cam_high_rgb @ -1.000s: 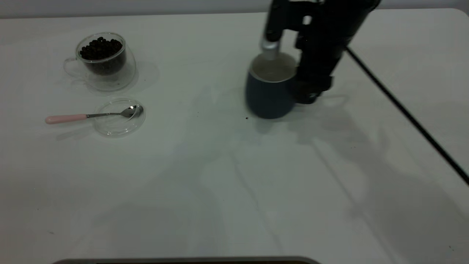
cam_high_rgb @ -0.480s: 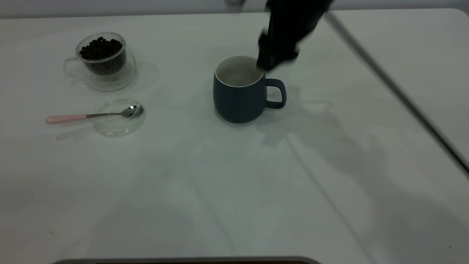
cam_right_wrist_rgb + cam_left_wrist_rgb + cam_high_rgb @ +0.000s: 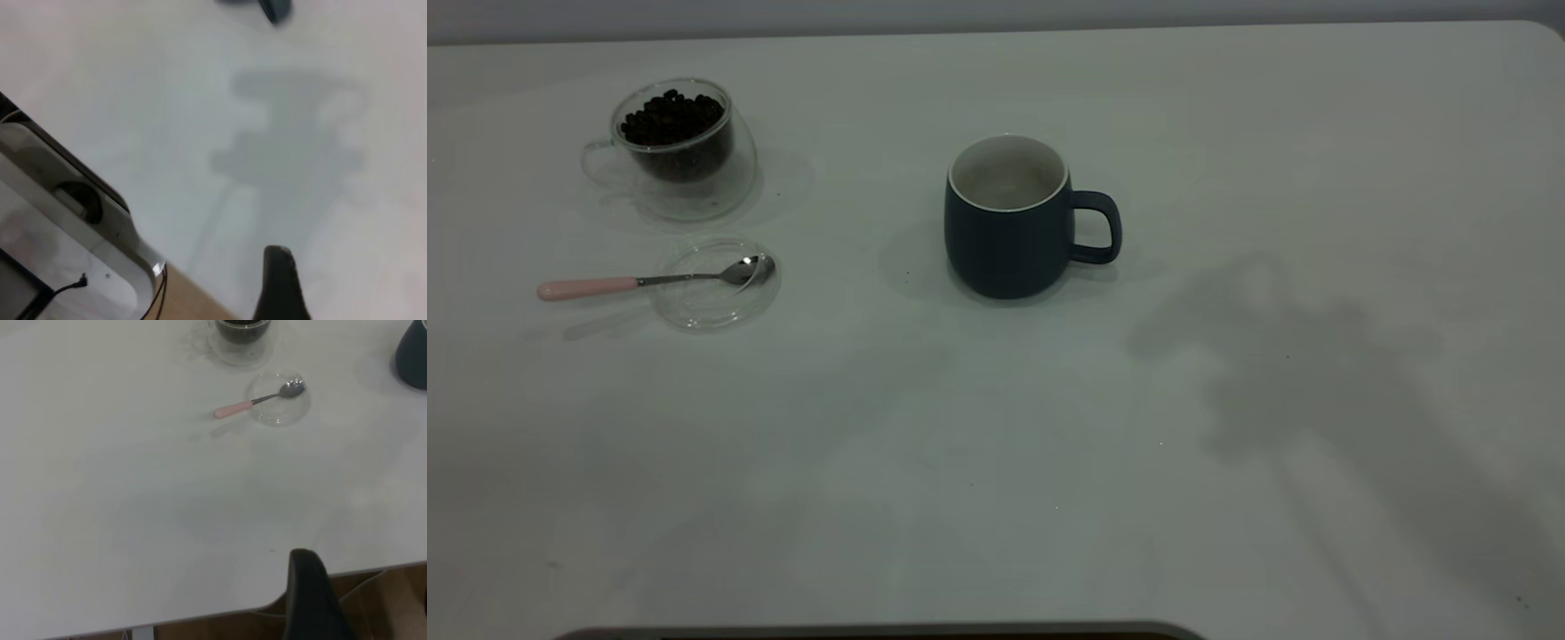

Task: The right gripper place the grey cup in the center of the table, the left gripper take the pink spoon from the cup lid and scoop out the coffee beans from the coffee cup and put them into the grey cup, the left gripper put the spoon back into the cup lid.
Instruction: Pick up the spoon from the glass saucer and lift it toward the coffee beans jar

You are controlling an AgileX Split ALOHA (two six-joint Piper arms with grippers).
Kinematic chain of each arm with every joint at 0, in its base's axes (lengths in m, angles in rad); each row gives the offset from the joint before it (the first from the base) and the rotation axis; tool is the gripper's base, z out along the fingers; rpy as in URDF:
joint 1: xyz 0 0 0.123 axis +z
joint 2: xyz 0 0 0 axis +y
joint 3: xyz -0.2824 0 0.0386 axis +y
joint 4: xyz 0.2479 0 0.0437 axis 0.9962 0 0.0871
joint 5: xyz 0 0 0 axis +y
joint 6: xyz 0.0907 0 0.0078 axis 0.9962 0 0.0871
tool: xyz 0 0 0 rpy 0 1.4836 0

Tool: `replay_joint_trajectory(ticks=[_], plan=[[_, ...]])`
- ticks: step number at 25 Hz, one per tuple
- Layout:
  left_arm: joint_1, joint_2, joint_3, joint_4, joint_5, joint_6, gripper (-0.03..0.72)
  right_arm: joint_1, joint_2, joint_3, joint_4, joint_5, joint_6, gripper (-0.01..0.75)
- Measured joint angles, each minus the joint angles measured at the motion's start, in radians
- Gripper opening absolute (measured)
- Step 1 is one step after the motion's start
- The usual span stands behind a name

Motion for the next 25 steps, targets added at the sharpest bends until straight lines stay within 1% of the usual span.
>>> replay_joint_trajectory(ticks=[3,12,18,22,24,25], plan=[[0.0,0.0,0.0,0.0,0.0,0.0,0.461,-0.001,-0.15,0.074,-0.024,0.021,0.07,0.588],[0.0,0.0,0.0,0.0,0.0,-0.001,0.461,-0.002,-0.664,0.431,-0.029,0.038,0.137,0.588],[0.0,0.0,0.0,0.0,0.0,-0.001,0.461,-0.002,-0.966,0.671,-0.028,0.037,0.235,0.588],[0.0,0.0,0.0,0.0,0.0,-0.001,0.461,-0.002,-1.139,0.801,-0.013,-0.017,0.24,0.588],[0.0,0.0,0.0,0.0,0.0,-0.001,0.461,-0.02,-1.211,0.844,-0.004,-0.037,0.24,0.588],[0.0,0.0,0.0,0.0,0.0,-0.001,0.461,-0.043,-1.244,0.864,-0.004,-0.037,0.24,0.588]])
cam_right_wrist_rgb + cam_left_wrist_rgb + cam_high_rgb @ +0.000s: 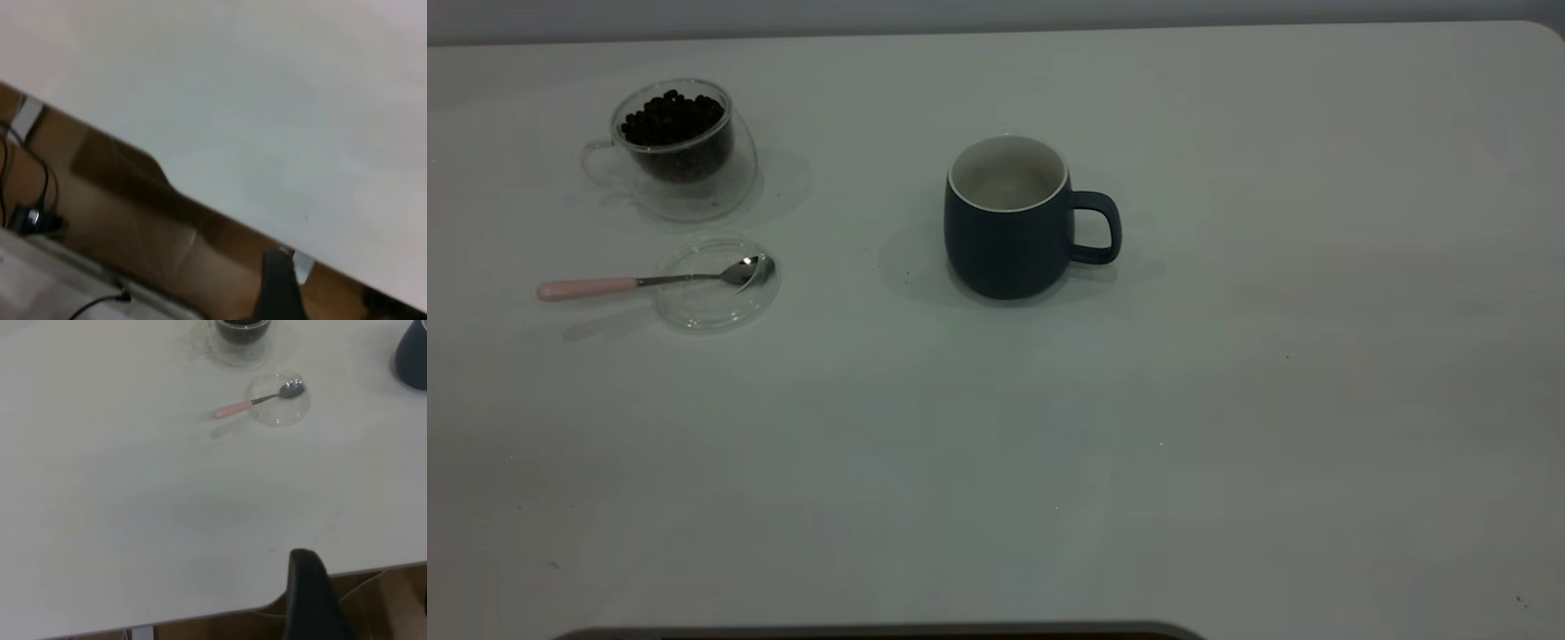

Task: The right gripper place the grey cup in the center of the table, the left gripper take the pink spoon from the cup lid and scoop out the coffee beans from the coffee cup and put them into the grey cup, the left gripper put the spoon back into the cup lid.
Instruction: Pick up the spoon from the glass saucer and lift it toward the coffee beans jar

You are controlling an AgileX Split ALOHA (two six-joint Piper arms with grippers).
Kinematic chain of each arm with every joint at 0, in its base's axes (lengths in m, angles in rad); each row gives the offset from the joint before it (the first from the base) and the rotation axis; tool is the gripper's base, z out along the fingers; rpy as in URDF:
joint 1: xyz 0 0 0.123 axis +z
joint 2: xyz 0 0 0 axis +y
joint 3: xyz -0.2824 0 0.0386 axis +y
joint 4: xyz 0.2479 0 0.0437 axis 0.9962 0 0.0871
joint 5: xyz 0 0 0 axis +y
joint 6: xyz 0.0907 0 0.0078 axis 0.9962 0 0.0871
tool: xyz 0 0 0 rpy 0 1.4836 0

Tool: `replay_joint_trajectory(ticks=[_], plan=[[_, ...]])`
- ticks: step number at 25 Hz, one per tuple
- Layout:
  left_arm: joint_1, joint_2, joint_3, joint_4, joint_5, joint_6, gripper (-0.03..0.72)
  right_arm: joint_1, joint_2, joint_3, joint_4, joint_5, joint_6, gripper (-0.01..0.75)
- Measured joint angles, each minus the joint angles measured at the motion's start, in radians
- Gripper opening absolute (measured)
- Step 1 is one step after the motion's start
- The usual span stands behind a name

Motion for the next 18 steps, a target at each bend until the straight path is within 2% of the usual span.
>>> replay_joint_trajectory(ticks=[9,18], plan=[[0.0,0.0,0.0,0.0,0.0,-0.002,0.461,-0.236,-0.159,0.053,-0.002,-0.034,-0.072,0.588],[0.0,0.0,0.0,0.0,0.0,-0.001,0.461,-0.305,-0.256,0.053,-0.028,-0.035,-0.046,0.588]])
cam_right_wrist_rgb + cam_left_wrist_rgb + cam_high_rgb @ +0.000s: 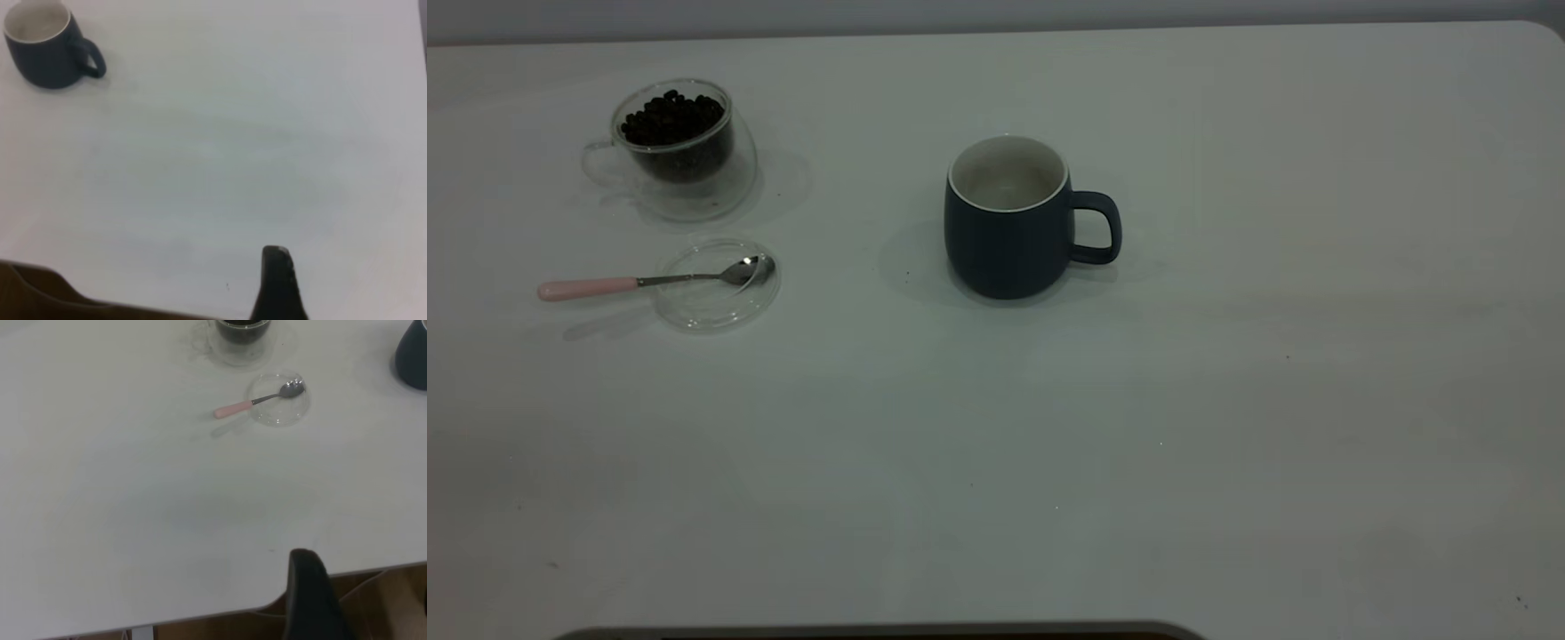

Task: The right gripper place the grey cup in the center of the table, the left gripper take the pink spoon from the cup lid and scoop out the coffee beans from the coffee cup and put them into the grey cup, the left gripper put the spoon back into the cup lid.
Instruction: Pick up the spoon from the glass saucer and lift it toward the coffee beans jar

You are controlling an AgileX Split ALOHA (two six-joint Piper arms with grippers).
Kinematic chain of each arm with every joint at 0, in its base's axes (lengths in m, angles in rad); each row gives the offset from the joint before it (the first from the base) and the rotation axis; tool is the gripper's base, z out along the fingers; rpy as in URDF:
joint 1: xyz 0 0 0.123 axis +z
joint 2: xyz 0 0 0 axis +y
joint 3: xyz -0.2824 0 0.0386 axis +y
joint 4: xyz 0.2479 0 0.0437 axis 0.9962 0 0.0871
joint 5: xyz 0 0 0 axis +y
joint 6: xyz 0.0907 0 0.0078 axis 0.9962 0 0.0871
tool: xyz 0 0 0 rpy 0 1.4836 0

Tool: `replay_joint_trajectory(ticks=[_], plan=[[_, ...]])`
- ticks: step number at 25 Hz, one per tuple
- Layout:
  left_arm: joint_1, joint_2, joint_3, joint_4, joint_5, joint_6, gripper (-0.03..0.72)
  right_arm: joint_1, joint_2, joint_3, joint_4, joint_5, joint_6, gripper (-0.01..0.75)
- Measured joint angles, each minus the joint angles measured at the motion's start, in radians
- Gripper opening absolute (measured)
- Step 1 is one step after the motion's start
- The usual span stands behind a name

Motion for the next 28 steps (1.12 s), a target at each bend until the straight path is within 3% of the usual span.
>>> replay_joint_trajectory(ticks=[7,28], plan=[[0.0,0.0,0.0,0.0,0.0,0.0,0.461,-0.038,-0.019,0.0,0.0,0.0,0.0,0.588],[0.0,0.0,0.0,0.0,0.0,0.002,0.461,-0.038,-0.019,0.0,0.0,0.0,0.0,0.588]])
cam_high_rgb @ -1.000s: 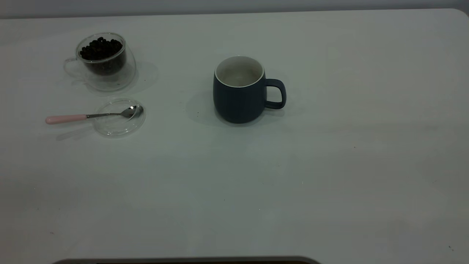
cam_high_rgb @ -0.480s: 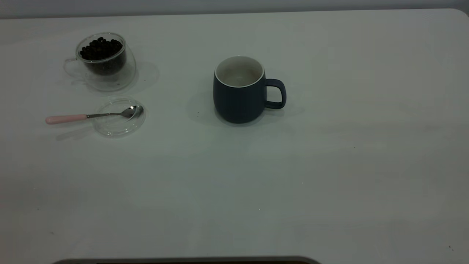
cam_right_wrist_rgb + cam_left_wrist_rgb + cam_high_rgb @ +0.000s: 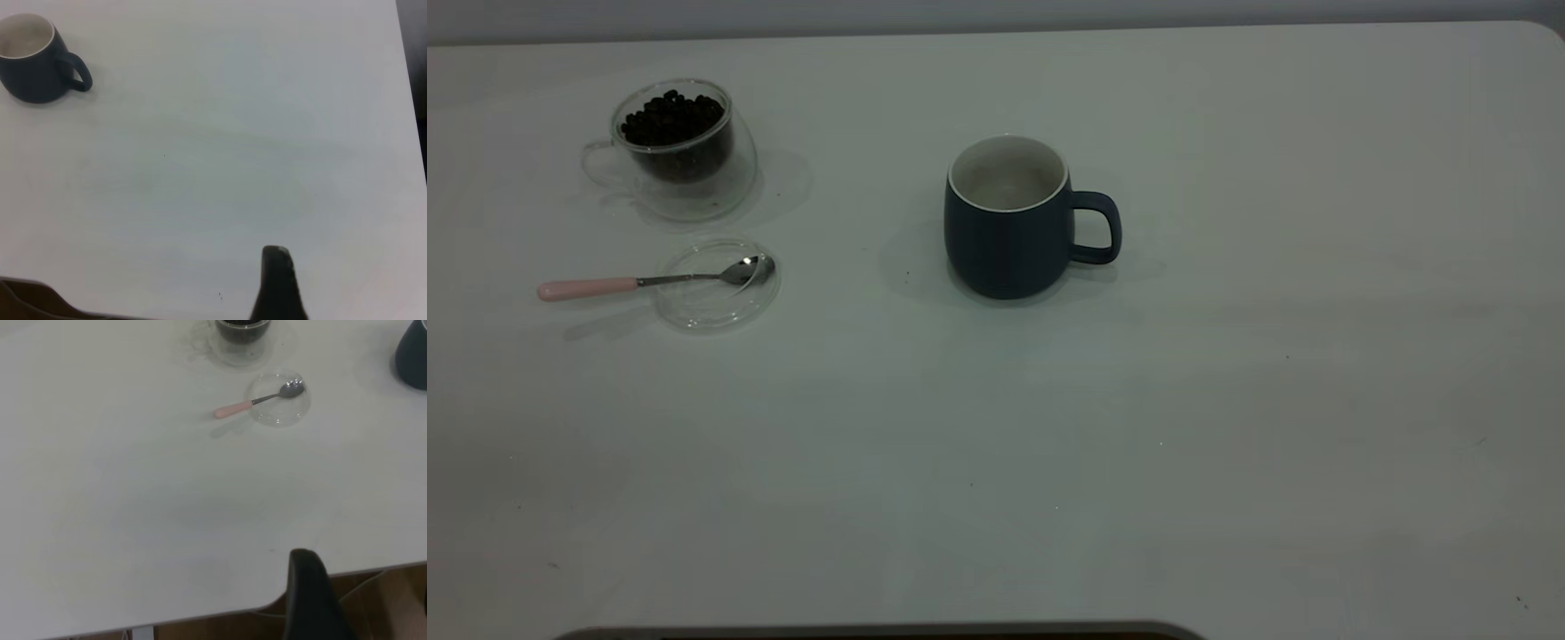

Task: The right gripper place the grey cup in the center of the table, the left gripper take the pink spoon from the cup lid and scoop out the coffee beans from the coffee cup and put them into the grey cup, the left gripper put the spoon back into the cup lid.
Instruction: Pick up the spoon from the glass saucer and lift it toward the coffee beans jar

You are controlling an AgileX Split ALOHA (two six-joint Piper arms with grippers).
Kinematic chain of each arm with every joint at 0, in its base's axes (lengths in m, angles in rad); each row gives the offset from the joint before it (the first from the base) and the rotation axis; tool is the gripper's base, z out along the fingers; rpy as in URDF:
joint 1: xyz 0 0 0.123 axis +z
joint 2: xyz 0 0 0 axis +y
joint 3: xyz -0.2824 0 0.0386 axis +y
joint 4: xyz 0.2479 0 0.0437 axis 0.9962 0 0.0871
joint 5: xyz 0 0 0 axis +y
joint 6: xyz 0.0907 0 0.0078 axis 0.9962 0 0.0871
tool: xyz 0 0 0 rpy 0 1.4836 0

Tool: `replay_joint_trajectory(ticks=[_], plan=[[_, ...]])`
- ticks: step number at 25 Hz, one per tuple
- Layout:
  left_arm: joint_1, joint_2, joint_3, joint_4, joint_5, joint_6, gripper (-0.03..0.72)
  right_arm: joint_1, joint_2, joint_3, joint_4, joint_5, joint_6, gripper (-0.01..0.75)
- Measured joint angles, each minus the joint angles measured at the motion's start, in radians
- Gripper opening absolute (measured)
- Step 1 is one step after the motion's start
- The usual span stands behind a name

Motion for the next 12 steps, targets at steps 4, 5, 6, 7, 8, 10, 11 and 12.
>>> replay_joint_trajectory(ticks=[4,5,6,7,8,10,11,12], plan=[[0.0,0.0,0.0,-0.001,0.0,0.0,0.461,0.0,0.0,0.0,0.0,0.0,0.0,0.588],[0.0,0.0,0.0,-0.001,0.0,0.0,0.461,0.0,0.0,0.0,0.0,0.0,0.0,0.588],[0.0,0.0,0.0,-0.002,0.0,0.0,0.461,0.0,0.0,0.0,0.0,0.0,0.0,0.588],[0.0,0.0,0.0,-0.002,0.0,0.0,0.461,0.0,0.0,0.0,0.0,0.0,0.0,0.588],[0.0,0.0,0.0,-0.004,0.0,-0.001,0.461,0.0,0.0,0.0,0.0,0.0,0.0,0.588],[0.0,0.0,0.0,-0.005,0.0,-0.01,0.461,0.0,0.0,0.0,0.0,0.0,0.0,0.588],[0.0,0.0,0.0,-0.005,-0.001,-0.02,0.461,0.0,0.0,0.0,0.0,0.0,0.0,0.588],[0.0,0.0,0.0,-0.005,-0.003,-0.034,0.461,0.0,0.0,0.0,0.0,0.0,0.0,0.588]])
